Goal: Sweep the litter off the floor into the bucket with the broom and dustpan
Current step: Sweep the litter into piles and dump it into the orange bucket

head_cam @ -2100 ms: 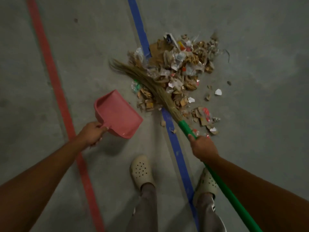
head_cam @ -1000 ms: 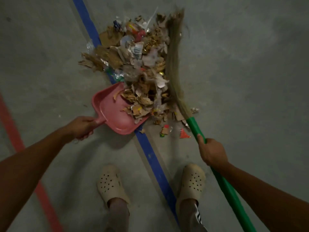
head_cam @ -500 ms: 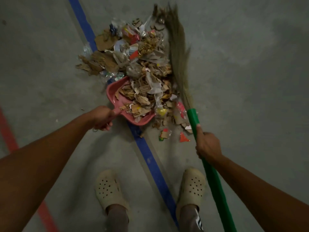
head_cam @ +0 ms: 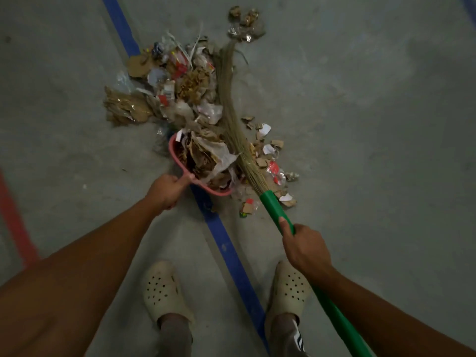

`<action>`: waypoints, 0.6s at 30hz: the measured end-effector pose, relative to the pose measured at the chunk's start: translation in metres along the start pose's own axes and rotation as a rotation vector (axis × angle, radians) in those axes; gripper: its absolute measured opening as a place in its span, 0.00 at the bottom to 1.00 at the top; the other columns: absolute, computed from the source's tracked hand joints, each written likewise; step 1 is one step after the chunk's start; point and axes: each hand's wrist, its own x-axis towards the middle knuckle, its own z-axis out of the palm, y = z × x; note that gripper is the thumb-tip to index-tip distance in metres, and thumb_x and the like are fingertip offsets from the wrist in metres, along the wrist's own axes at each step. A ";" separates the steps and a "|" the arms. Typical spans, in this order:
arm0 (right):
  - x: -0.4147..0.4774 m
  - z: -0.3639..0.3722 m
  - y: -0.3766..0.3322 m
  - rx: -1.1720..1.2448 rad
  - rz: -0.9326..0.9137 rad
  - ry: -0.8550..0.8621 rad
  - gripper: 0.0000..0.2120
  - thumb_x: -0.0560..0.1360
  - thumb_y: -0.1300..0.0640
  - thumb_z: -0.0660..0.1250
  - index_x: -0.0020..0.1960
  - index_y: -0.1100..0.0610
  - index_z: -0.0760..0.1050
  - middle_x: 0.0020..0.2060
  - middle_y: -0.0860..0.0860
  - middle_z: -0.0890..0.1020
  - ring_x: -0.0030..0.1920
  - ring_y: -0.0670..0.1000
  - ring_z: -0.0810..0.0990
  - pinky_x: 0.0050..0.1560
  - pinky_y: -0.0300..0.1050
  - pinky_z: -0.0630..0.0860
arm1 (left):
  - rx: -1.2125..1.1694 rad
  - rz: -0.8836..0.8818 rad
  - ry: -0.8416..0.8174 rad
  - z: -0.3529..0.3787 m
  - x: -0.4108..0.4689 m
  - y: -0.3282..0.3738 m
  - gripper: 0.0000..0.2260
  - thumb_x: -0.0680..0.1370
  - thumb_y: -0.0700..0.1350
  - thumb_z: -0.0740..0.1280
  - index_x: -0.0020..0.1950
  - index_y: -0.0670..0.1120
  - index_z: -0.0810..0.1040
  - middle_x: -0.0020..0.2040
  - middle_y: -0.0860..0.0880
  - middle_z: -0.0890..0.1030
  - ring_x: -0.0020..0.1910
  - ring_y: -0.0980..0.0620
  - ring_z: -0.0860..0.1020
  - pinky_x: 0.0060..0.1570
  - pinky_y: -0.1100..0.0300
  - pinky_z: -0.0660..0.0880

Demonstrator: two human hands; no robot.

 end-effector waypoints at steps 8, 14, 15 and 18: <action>-0.026 -0.013 0.039 -0.015 -0.079 0.064 0.28 0.81 0.34 0.49 0.39 0.53 0.74 0.31 0.50 0.78 0.30 0.48 0.76 0.31 0.41 0.72 | -0.133 0.071 0.094 0.034 -0.050 -0.021 0.30 0.77 0.68 0.64 0.33 0.42 0.72 0.25 0.43 0.73 0.21 0.49 0.70 0.26 0.58 0.68; -0.053 -0.034 0.054 -0.011 -0.129 0.095 0.29 0.81 0.34 0.49 0.39 0.54 0.75 0.30 0.51 0.77 0.29 0.49 0.76 0.30 0.41 0.71 | -0.144 0.065 0.164 0.035 -0.098 -0.043 0.32 0.77 0.70 0.62 0.30 0.42 0.74 0.22 0.46 0.74 0.20 0.51 0.72 0.30 0.54 0.71; -0.058 -0.037 0.056 -0.015 -0.140 0.098 0.29 0.81 0.34 0.49 0.39 0.54 0.75 0.30 0.51 0.77 0.29 0.49 0.76 0.30 0.41 0.71 | -0.155 0.062 0.177 0.035 -0.105 -0.048 0.32 0.77 0.70 0.62 0.30 0.42 0.73 0.22 0.46 0.74 0.20 0.51 0.72 0.30 0.54 0.71; -0.072 -0.044 0.061 -0.033 -0.158 0.109 0.28 0.81 0.34 0.49 0.37 0.53 0.73 0.29 0.51 0.77 0.29 0.49 0.75 0.30 0.41 0.68 | -0.183 0.064 0.193 0.034 -0.123 -0.063 0.32 0.76 0.70 0.62 0.30 0.43 0.73 0.22 0.46 0.75 0.19 0.51 0.72 0.29 0.55 0.70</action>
